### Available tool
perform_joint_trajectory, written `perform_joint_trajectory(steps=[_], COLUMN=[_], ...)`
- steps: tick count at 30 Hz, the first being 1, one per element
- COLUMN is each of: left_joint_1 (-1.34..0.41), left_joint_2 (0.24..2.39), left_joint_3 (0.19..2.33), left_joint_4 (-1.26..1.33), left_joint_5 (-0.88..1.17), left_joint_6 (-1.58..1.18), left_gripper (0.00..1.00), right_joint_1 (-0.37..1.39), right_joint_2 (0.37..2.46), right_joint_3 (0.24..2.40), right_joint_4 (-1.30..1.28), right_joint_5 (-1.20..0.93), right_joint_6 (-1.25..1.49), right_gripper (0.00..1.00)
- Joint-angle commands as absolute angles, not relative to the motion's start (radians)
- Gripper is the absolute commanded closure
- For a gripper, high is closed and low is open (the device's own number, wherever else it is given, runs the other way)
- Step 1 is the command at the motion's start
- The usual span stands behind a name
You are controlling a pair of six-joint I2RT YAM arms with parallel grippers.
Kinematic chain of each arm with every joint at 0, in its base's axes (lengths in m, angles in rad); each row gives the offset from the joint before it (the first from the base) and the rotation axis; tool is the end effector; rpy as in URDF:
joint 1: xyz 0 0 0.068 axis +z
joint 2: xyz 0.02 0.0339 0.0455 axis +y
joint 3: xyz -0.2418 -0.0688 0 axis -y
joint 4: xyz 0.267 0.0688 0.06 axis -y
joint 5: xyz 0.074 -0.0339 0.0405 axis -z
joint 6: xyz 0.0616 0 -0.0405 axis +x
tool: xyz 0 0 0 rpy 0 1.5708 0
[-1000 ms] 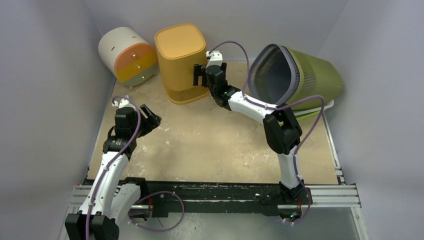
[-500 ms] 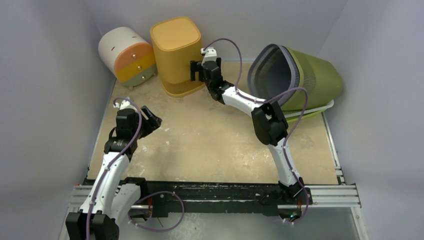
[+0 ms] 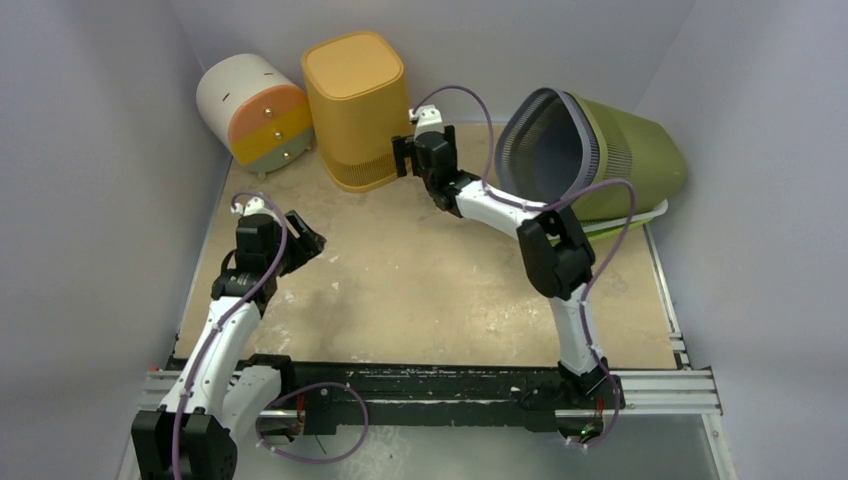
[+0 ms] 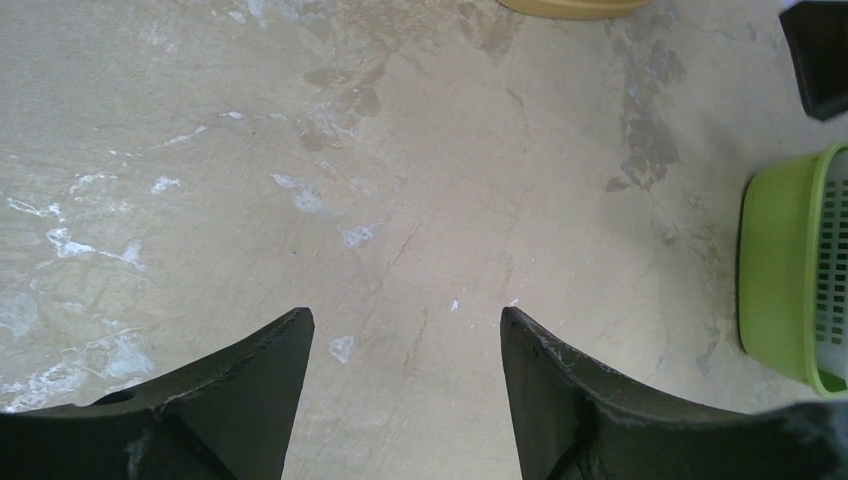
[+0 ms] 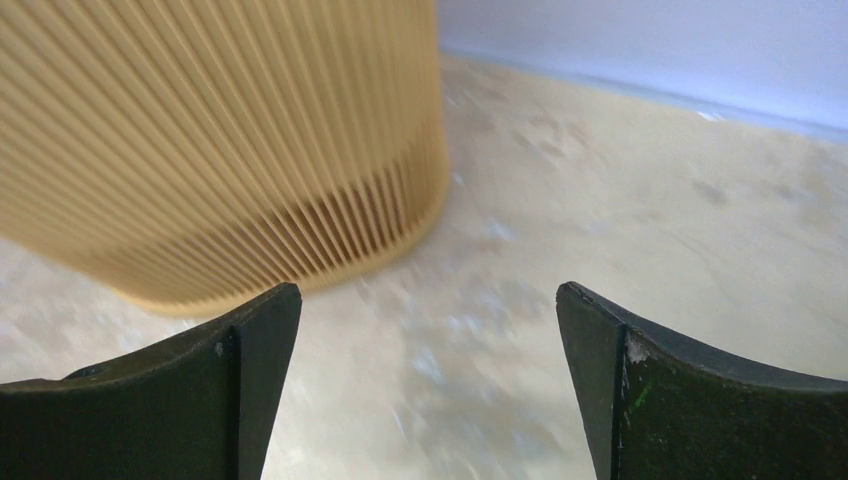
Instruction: Turn the large container upside down
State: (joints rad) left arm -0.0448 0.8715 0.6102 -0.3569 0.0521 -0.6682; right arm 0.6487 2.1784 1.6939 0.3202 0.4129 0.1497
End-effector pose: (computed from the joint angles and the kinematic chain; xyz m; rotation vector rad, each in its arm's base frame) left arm 0.2478 -0.0143 0.2090 -0.6540 2.1272 -0.4550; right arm 0.4540 0.3131 0.2194 -0.1272 1.7220 0.2322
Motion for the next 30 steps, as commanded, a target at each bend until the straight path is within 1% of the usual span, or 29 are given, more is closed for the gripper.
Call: perform_joint_trajectory(steps=[1, 3, 6, 9, 12, 15, 18, 20, 23, 25, 27, 30], left_joint_1=[-0.082, -0.133, -0.295, -0.48, -0.611, -0.697, -0.769, -0.805, -0.853, -0.867, -0.874, -0.877], left_joint_2=[0.876, 0.886, 0.931, 1.026, 1.149, 1.253, 1.341, 1.419, 1.539, 1.585, 1.585, 1.533], left_joint_3=[0.684, 0.703, 0.746, 0.813, 0.89, 0.959, 1.002, 1.059, 1.178, 1.229, 1.213, 1.104], left_joint_4=[-0.317, -0.306, -0.274, -0.23, -0.175, -0.054, 0.118, 0.191, 0.2, 0.178, 0.181, 0.223], left_joint_5=[0.039, 0.006, -0.105, -0.197, -0.256, -0.249, -0.222, -0.195, -0.18, -0.162, -0.159, -0.171], left_joint_6=[-0.656, -0.676, -0.706, -0.712, -0.685, -0.638, -0.587, -0.551, -0.496, -0.5, -0.521, -0.556], left_gripper=[0.34, 0.34, 0.34, 0.34, 0.34, 0.34, 0.34, 0.34, 0.33, 0.34, 0.34, 0.34], right_joint_1=[0.669, 0.68, 0.681, 0.683, 0.684, 0.685, 0.679, 0.659, 0.634, 0.614, 0.594, 0.564], right_joint_2=[1.864, 1.752, 1.588, 1.449, 1.37, 1.34, 1.336, 1.319, 1.287, 1.296, 1.309, 1.31], right_joint_3=[1.537, 1.463, 1.395, 1.374, 1.393, 1.426, 1.477, 1.503, 1.519, 1.549, 1.567, 1.537], right_joint_4=[0.323, 0.294, 0.217, 0.135, 0.055, 0.005, -0.054, -0.084, -0.083, -0.126, -0.177, -0.175], right_joint_5=[0.501, 0.536, 0.566, 0.574, 0.633, 0.718, 0.857, 0.895, 0.943, 0.997, 1.021, 1.053], right_joint_6=[0.118, 0.109, 0.112, 0.109, 0.086, 0.047, 0.053, 0.061, 0.038, 0.026, 0.025, -0.011], right_gripper=[0.0, 0.0, 0.0, 0.0, 0.0, 0.0, 0.0, 0.0, 0.0, 0.0, 0.0, 0.0])
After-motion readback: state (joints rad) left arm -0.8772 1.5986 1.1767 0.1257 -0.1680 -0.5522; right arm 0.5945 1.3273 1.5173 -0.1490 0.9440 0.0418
